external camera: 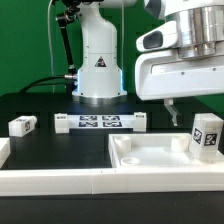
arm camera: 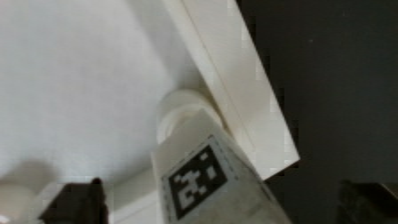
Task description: Assemble square table
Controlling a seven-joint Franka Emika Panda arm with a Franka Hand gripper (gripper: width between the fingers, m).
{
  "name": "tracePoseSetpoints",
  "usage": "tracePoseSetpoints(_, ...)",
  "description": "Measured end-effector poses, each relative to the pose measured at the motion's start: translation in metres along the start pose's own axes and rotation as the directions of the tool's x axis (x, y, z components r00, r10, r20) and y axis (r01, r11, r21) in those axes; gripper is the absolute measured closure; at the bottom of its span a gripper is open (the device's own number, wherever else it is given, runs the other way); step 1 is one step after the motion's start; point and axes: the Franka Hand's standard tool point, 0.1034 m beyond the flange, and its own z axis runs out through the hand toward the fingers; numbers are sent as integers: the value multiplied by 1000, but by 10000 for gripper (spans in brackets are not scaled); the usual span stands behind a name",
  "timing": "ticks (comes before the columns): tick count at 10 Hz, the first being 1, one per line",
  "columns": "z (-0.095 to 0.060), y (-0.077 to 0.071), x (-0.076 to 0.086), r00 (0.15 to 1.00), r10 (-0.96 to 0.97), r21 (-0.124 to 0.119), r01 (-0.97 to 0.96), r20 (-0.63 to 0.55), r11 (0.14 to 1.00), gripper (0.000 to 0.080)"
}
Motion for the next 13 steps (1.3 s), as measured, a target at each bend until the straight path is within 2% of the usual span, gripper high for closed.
tracePoseSetpoints(2, 1, 0, 1, 977, -214, -15, 214, 3, 977, 150)
tracePoseSetpoints(5, 2, 4, 5, 904, -428, -17, 428, 14, 904, 150)
tracePoseSetpoints(7, -1, 3, 10, 864, -503, -21, 503, 10, 864, 150)
tracePoseSetpoints(10, -7, -3, 21, 870, -493, -21, 493, -14, 870, 150)
tracePoseSetpoints(12, -7, -1, 22, 870, -493, -21, 492, -14, 870, 150)
tracePoseSetpoints(13, -5, 0, 20, 870, -492, -23, 492, -19, 870, 285)
